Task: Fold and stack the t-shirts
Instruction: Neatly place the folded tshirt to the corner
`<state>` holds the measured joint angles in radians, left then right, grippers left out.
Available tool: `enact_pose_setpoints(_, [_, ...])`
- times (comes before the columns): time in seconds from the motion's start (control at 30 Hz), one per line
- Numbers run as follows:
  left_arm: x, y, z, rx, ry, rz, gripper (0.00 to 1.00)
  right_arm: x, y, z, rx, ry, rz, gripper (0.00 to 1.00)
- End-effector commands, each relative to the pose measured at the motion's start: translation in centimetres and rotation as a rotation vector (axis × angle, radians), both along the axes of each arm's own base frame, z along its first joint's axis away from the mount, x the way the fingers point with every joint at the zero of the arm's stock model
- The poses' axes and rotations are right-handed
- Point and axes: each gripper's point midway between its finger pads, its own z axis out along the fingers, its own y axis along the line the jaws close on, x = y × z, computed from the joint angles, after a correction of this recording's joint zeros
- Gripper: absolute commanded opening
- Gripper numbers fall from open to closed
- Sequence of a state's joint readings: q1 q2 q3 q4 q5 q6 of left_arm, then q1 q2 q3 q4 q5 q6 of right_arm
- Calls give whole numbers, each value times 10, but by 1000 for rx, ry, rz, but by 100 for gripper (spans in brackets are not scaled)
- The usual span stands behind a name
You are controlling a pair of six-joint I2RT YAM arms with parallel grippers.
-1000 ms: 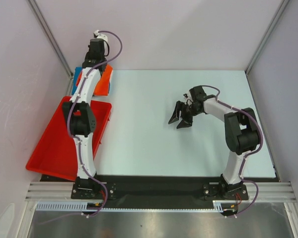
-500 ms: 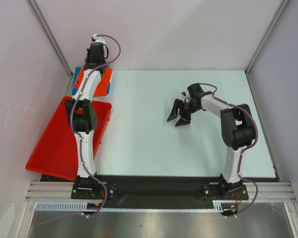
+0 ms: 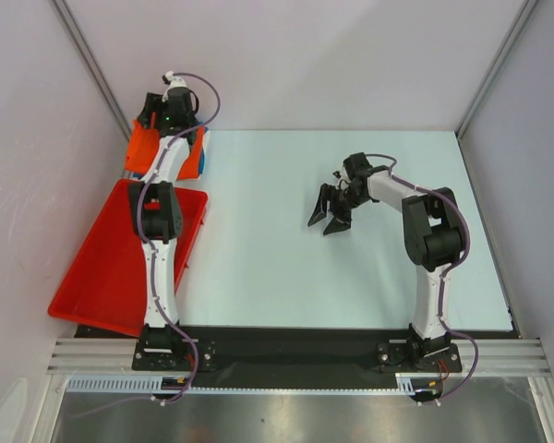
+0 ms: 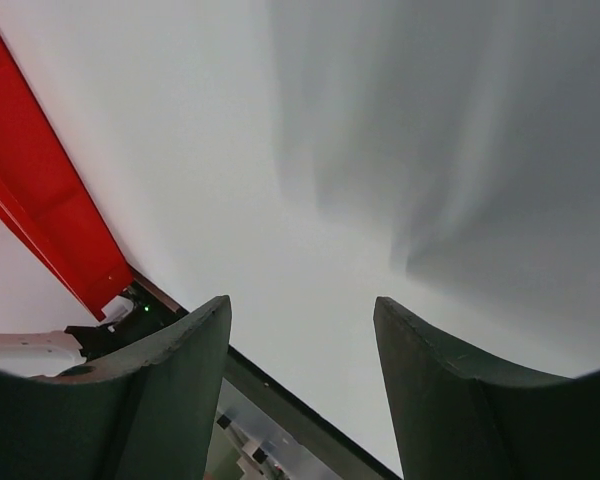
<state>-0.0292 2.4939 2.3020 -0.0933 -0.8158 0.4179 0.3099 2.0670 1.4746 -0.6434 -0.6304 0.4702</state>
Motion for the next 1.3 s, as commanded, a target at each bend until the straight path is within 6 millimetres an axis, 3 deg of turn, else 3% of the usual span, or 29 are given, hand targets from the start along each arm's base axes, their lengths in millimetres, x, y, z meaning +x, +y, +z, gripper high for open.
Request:
enact_pose_setpoints(0.0, [-15, 32, 66, 64, -206, 184, 77, -1, 11, 12, 29, 4, 29, 65])
enact_pose_setpoints(0.03, [-16, 29, 71, 57, -213, 179, 87, -2, 12, 14, 29, -3, 38, 65])
enact_pose_setpoints(0.17, [-21, 9, 99, -1, -233, 110, 90, -6, 13, 26, 27, -27, 41, 65])
enact_pose_setpoints(0.2, [-19, -1, 105, -27, -239, 62, 90, -5, 13, 34, 34, -51, 40, 65])
enact_pose_setpoints(0.23, [-24, -15, 124, -48, -263, 28, 90, -7, 13, 36, 34, -54, 38, 66])
enact_pose_setpoints(0.3, [-31, -34, 131, -95, -256, -16, 90, -7, 14, 44, 43, -71, 32, 66])
enact_pose_setpoints(0.33, [-35, -54, 139, -129, -265, -68, 90, -9, 14, 53, 51, -90, 30, 66])
enact_pose_setpoints(0.4, [-46, -74, 140, -174, -238, -117, 90, -11, 13, 62, 57, -111, 19, 66])
enact_pose_setpoints(0.43, [-54, -97, 148, -256, -267, -173, 90, -13, 13, 73, 66, -137, 19, 66])
enact_pose_setpoints(0.5, [-69, -124, 132, -360, -178, -239, 95, -21, 9, 76, 64, -144, 11, 66])
enact_pose_setpoints(0.53, [-78, -147, 126, -451, -173, -267, 96, -25, 7, 88, 74, -176, 5, 66])
enact_pose_setpoints(0.6, [-106, -177, 129, -531, -118, -340, 96, -38, 2, 84, 72, -170, -16, 66])
enact_pose_setpoints(0.63, [-120, -205, 112, -574, -67, -373, 96, -44, 0, 84, 71, -169, -23, 66])
enact_pose_setpoints(0.67, [-141, -221, 128, -614, -73, -436, 95, -48, -4, 97, 73, -216, -36, 67])
enact_pose_setpoints(0.7, [-154, -237, 126, -636, -53, -473, 95, -59, -10, 87, 57, -194, -49, 67])
enact_pose_setpoints(0.73, [-173, -265, 106, -671, 8, -517, 96, -64, -13, 90, 53, -207, -56, 67])
enact_pose_setpoints(0.77, [-189, -278, 106, -702, 23, -552, 96, -67, -19, 90, 32, -221, -74, 67])
enact_pose_setpoints(0.8, [-213, -290, 121, -759, 11, -615, 96, -79, -28, 91, 22, -231, -93, 68])
enact_pose_setpoints(0.83, [-238, -305, 96, -830, 68, -625, 96, -85, -32, 92, 18, -234, -114, 68])
enact_pose_setpoints(0.87, [-252, -316, 94, -899, 67, -665, 97, -90, -37, 89, 12, -237, -134, 68])
enact_pose_setpoints(0.9, [-272, -331, 88, -989, 102, -724, 98, -97, -41, 105, 37, -291, -155, 69])
enact_pose_setpoints(0.93, [-307, -330, 76, -1077, 114, -739, 100, -110, -50, 92, 27, -266, -174, 69])
enact_pose_setpoints(1.0, [-336, -332, 77, -1151, 63, -786, 100, -123, -57, 109, 66, -330, -218, 73])
enact_pose_setpoints(1.03, [-363, -326, 70, -1208, 39, -802, 100, -136, -62, 97, 63, -311, -230, 76])
enact_pose_setpoints(1.13, [-413, -309, 57, -1330, -11, -822, 100, -161, -71, 92, 97, -332, -282, 96])
enact_pose_setpoints(1.2, [-438, -306, 44, -1393, 9, -847, 100, -171, -71, 88, 133, -326, -313, 100])
enact_pose_setpoints(1.23, [-452, -304, 22, -1441, 50, -811, 100, -177, -70, 92, 163, -351, -317, 100])
enact_pose_setpoints(1.27, [-465, -298, 29, -1479, 5, -845, 100, -183, -70, 79, 177, -332, -328, 100])
